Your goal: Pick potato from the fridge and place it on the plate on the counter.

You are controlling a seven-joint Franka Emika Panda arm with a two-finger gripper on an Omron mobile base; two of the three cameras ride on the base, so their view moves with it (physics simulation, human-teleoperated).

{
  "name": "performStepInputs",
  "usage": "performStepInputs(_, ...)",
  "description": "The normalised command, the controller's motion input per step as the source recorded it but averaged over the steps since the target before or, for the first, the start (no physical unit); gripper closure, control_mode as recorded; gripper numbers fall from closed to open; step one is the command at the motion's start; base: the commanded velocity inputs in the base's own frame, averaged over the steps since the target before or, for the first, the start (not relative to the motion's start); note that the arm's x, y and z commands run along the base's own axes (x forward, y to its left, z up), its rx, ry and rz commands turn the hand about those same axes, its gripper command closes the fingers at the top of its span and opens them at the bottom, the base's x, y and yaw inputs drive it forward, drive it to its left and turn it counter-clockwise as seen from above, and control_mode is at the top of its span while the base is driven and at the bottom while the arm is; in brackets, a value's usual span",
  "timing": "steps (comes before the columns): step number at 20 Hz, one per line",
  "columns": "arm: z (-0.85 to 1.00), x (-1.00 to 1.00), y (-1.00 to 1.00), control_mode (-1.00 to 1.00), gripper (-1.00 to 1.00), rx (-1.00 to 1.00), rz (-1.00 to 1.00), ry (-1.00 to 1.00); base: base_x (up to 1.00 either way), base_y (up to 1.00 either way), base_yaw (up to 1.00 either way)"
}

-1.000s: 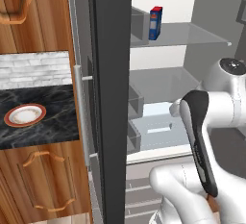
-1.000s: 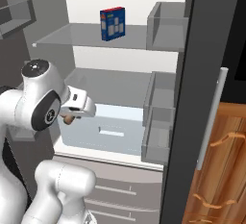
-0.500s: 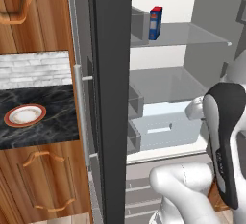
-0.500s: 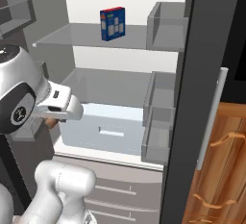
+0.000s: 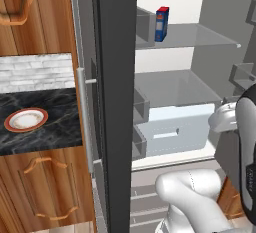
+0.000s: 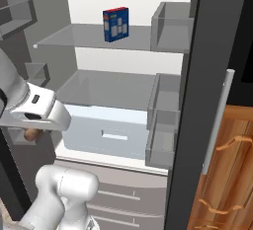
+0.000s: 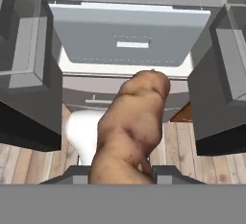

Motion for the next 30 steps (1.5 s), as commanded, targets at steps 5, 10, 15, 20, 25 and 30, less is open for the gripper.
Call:
performStepInputs(5, 0.04, -0.46, 0.09, -1.00, 1.00, 0.00, -0.02, 0.04, 0.00, 0.00, 0.00)
performStepInputs(10, 0.00, -0.19, 0.01, 1.00, 1.00, 0.00, 0.00, 0.00, -0.51, 0.00, 0.00)
performStepInputs(15, 0.00, 0.00, 0.00, 1.00, 1.00, 0.00, 0.00, 0.00, -1.00, -0.10, 0.09)
performStepInputs(20, 0.00, 0.00, 0.00, 1.00, 1.00, 0.00, 0.00, 0.00, -0.94, 0.17, 0.16)
performStepInputs(25, 0.00, 0.00, 0.00, 1.00, 1.00, 0.00, 0.00, 0.00, -0.73, 0.89, -0.01)
performStepInputs(30, 0.00, 0.00, 0.00, 1.00, 1.00, 0.00, 0.00, 0.00, -0.09, 1.00, -0.05)
